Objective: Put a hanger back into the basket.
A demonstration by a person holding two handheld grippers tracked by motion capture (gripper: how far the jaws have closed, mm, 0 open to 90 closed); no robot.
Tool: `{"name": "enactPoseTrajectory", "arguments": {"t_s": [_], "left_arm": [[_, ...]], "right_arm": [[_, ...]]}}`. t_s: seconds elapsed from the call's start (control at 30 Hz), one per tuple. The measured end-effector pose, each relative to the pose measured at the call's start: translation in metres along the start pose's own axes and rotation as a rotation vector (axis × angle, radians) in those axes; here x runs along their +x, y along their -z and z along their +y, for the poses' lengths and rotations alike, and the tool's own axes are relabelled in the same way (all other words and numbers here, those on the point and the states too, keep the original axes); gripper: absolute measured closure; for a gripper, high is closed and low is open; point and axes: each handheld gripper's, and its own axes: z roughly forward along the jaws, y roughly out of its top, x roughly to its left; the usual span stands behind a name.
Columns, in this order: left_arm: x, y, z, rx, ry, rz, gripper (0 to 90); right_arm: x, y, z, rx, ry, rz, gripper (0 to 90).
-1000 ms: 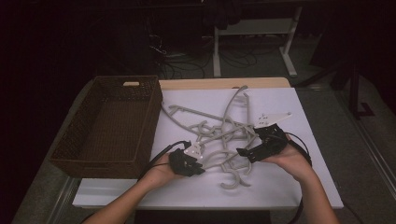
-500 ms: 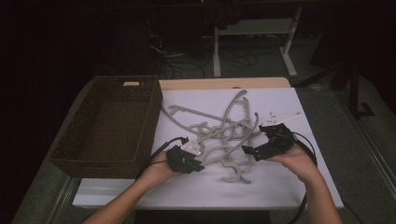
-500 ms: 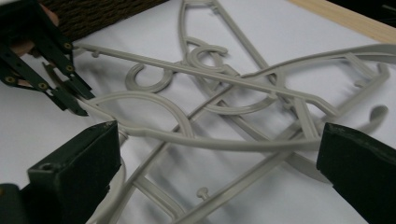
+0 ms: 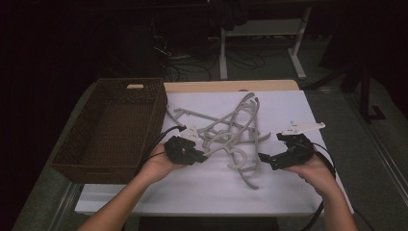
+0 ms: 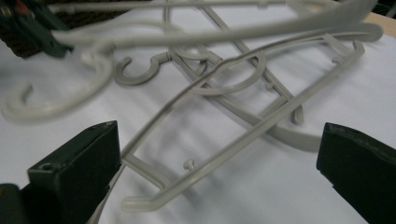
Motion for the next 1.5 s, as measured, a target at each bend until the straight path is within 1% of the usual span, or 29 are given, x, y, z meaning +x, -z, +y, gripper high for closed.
{"name": "enactPoseTrajectory", "arguments": {"t_s": [0.03, 0.17, 0.3, 0.33, 0.37, 0.4, 0.5, 0.57, 0.67, 0.7, 0.8, 0.9, 0.97, 1.1, 1.3, 1.43, 1.5], "left_arm": [[0.001, 0.004, 0.003, 0.003, -0.003, 0.002, 81.7], [0.003, 0.018, 0.016, -0.011, 0.005, 0.024, 81.6], [0.008, 0.035, 0.030, -0.020, 0.009, 0.046, 81.6], [0.008, 0.035, 0.030, -0.020, 0.009, 0.046, 81.6], [0.011, 0.046, 0.036, -0.032, 0.016, 0.050, 81.6], [0.012, 0.051, 0.039, -0.037, 0.014, 0.054, 81.6], [0.018, 0.069, 0.047, -0.048, 0.017, 0.066, 81.6], [0.023, 0.082, 0.052, -0.044, 0.010, 0.075, 81.6], [0.031, 0.100, 0.055, -0.051, 0.017, 0.103, 81.6], [0.034, 0.106, 0.055, -0.050, 0.013, 0.111, 81.6], [0.045, 0.124, 0.052, -0.062, 0.019, 0.127, 81.6], [0.056, 0.139, 0.045, -0.058, 0.023, 0.153, 81.6], [0.063, 0.148, 0.036, -0.052, 0.031, 0.173, 81.6], [0.079, 0.163, 0.014, -0.042, 0.068, 0.206, 81.6], [0.095, 0.183, -0.028, -0.047, 0.134, 0.241, 81.6], [0.103, 0.191, -0.059, -0.029, 0.183, 0.267, 81.6], [0.106, 0.196, -0.074, -0.026, 0.207, 0.267, 81.6]], "right_arm": [[-0.001, 0.000, -0.003, -0.002, -0.007, -0.002, 0.0], [-0.002, -0.001, -0.016, -0.012, -0.027, -0.010, 0.0], [-0.002, -0.004, -0.028, -0.025, -0.041, -0.007, 0.0], [-0.002, -0.004, -0.028, -0.025, -0.041, -0.007, 0.0], [-0.002, -0.005, -0.030, -0.027, -0.043, -0.008, 0.0], [-0.002, -0.008, -0.034, -0.026, -0.044, -0.006, 0.0], [-0.002, -0.013, -0.037, -0.032, -0.048, 0.001, 0.0], [-0.002, -0.016, -0.039, -0.026, -0.048, 0.004, 0.0], [-0.002, -0.020, -0.041, -0.018, -0.051, 0.010, 0.0], [-0.003, -0.021, -0.041, -0.018, -0.051, 0.012, 0.0], [-0.003, -0.023, -0.042, -0.011, -0.055, 0.010, 0.0], [-0.003, -0.023, -0.043, -0.010, -0.056, 0.009, 0.0], [-0.004, -0.024, -0.043, -0.008, -0.053, 0.010, 0.0], [-0.004, -0.024, -0.043, -0.004, -0.057, 0.004, 0.0], [-0.005, -0.024, -0.044, -0.001, -0.057, -0.001, 0.0], [-0.006, -0.024, -0.043, -0.002, -0.059, -0.003, 0.0], [-0.006, -0.023, -0.044, -0.003, -0.060, -0.005, 0.0]]}}
